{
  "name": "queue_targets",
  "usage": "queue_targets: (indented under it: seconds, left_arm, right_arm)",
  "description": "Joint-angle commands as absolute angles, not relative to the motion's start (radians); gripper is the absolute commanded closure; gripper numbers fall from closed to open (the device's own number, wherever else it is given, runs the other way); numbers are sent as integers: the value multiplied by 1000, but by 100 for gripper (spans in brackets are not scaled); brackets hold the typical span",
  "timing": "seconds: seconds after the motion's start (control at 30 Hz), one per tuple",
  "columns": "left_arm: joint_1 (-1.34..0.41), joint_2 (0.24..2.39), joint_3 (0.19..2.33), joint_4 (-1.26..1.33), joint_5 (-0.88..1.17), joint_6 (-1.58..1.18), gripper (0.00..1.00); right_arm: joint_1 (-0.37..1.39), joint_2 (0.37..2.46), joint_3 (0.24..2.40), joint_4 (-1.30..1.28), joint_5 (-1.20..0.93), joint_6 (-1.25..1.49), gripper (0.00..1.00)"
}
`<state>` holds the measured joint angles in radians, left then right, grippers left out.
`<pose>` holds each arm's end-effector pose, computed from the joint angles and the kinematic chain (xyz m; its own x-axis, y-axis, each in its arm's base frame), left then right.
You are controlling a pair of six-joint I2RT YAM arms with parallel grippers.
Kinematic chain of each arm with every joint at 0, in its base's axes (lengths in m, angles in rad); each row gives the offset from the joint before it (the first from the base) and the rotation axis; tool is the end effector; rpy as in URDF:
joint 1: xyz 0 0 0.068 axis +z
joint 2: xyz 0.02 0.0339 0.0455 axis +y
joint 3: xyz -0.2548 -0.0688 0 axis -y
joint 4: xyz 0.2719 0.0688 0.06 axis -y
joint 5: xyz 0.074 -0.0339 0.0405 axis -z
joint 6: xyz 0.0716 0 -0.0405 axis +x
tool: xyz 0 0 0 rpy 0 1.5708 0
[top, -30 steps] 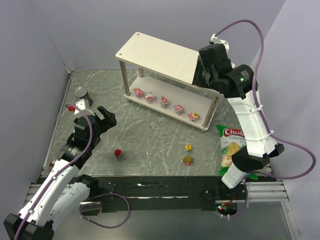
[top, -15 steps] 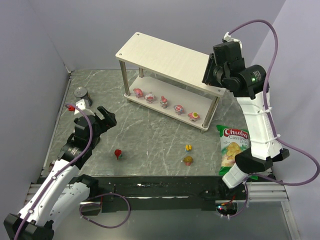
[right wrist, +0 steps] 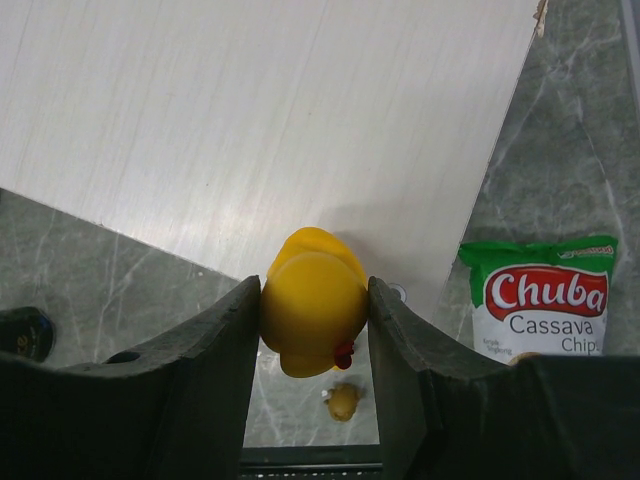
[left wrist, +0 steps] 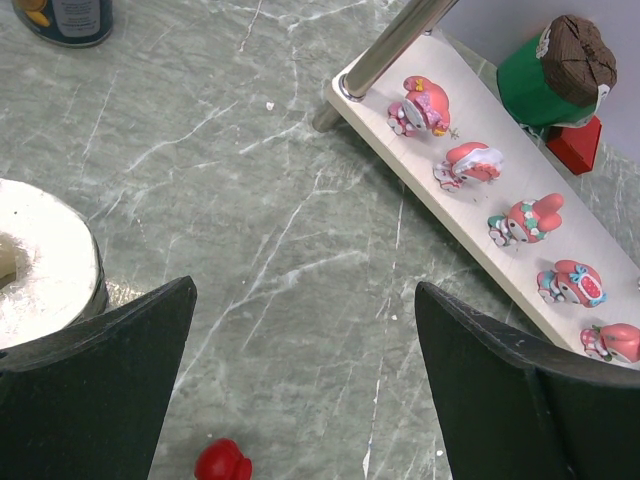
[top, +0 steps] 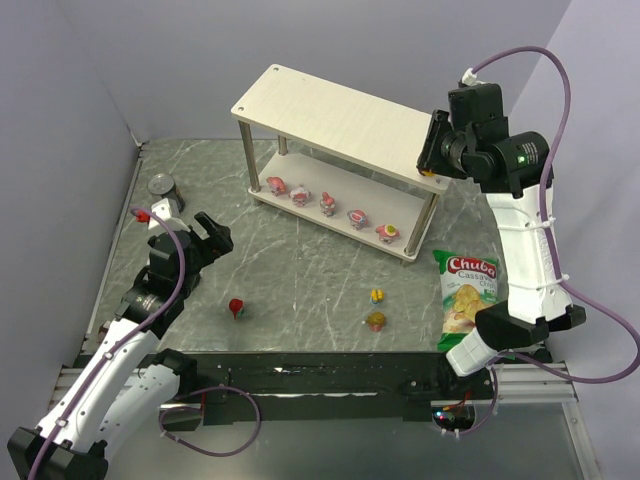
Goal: Place and organize the plastic toys onto the shelf
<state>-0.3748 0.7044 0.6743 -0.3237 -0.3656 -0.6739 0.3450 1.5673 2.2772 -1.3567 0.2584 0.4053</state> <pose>0.2249 -0.0610 0.2815 -0.2705 -0.5198 -0.8103 -0.1779 0.8542 -0.4886 0.2890 0.0844 0.5047 -0.5744 0.1986 -0.7941 0.0995 0.9799 0.1731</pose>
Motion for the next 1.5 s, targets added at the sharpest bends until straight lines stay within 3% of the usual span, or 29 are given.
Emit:
queue_targets:
  seconds: [0.0, 0.37, 0.9, 1.37, 1.47]
  left_arm:
    - [-379, 710, 684, -319, -391, -678, 4]
    - [-379, 716, 686, -324, -399, -676, 4]
    - [-379, 727, 687, -321, -399, -676, 4]
    - [-379, 721, 687, -321, -400, -680, 4]
    - [-379, 721, 687, -321, -402, -680, 4]
  right_arm:
    - [330, 1543, 2278, -1566, 238, 376, 88]
    - [318, 1592, 2298, -1571, 216, 351, 80]
    - [301, 1617, 2276, -1571, 206, 337, 61]
    - [299, 1657, 2339, -1569, 224, 342, 57]
    - [299, 1660, 2342, -1569, 230, 341, 52]
